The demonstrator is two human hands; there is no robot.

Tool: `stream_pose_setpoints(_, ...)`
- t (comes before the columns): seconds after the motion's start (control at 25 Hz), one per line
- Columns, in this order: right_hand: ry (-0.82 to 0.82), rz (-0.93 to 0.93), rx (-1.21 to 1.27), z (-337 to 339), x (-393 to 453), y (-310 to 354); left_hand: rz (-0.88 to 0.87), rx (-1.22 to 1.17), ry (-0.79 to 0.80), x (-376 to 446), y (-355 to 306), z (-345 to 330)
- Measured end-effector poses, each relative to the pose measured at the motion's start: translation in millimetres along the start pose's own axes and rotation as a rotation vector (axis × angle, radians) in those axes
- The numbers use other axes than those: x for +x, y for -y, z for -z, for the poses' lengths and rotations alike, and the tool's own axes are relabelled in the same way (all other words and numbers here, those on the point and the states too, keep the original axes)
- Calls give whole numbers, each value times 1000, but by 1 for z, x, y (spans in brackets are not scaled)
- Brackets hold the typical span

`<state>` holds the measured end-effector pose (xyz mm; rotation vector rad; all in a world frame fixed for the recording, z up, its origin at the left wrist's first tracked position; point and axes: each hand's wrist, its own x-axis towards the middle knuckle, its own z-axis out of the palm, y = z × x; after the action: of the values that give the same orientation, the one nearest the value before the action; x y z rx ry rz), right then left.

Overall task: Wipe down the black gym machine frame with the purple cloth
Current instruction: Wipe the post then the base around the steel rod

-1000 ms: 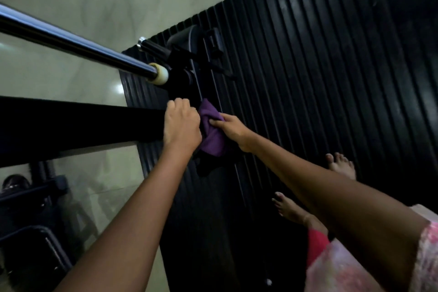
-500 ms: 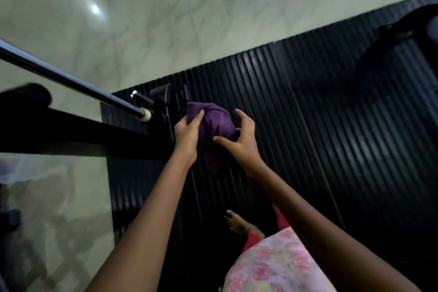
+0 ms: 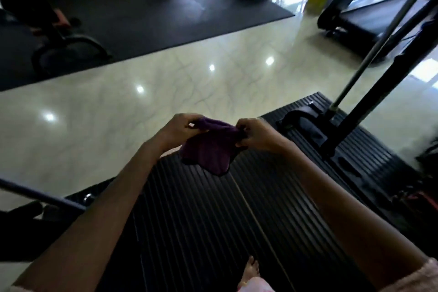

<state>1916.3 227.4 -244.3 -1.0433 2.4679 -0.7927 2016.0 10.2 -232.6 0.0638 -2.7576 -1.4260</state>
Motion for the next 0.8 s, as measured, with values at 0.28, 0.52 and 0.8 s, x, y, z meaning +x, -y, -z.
stream_pose_setpoints(0.28,-373,96,-127,95,7,-57,-120,163,-95,92,-66,-31)
stream_pose_setpoints(0.52,-506,4,-112,176,7,-114,-254,132,-61,183,-113,-56)
stream_pose_setpoints(0.8,-473,-197,557,266,4,-162,-203,-493,58,305,-185,-113)
